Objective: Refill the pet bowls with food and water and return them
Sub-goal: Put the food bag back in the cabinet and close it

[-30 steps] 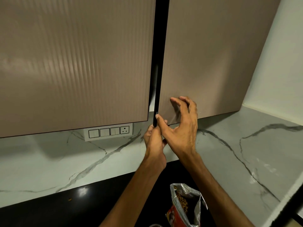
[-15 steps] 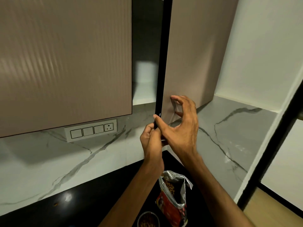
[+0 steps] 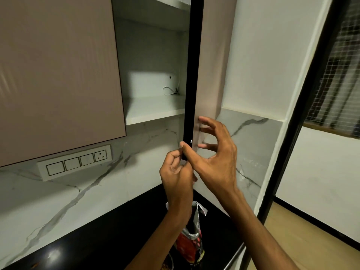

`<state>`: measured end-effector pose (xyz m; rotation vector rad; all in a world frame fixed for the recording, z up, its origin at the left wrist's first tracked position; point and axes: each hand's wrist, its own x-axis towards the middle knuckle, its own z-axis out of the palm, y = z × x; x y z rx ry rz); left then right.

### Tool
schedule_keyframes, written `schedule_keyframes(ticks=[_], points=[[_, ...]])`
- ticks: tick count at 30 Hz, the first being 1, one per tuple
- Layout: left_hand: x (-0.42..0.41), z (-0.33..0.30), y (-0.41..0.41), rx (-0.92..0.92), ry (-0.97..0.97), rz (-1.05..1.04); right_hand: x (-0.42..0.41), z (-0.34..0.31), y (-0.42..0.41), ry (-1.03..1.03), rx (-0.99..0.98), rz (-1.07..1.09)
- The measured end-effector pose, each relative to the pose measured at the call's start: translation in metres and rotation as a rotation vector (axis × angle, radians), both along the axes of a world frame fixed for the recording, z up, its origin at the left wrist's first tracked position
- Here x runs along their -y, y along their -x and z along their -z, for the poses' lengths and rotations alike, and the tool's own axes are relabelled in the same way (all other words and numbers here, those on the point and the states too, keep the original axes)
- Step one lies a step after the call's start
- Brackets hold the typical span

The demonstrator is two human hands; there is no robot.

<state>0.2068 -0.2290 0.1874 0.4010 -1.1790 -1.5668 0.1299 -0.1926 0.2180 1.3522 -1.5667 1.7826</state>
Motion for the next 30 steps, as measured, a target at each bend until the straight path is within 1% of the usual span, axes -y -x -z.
schedule_keyframes(ticks=[8,14,18,20,25,30], points=[[-0.031,0.007,0.013,0.082,0.051,0.021,-0.041,0.005,0.01,0.022,0.046,-0.002],[-0.051,0.01,0.023,0.111,0.177,0.032,-0.069,0.009,0.017,0.044,0.09,0.039],[-0.063,0.016,0.032,0.127,0.273,0.08,-0.084,0.014,0.024,0.062,0.124,0.089],[-0.069,0.019,0.038,0.13,0.323,0.121,-0.092,0.017,0.028,0.068,0.142,0.134],[-0.085,0.029,0.055,0.11,0.378,0.303,-0.116,0.02,0.039,0.101,0.168,0.246],[-0.101,0.032,0.078,0.126,0.437,0.383,-0.136,0.024,0.057,0.112,0.19,0.347]])
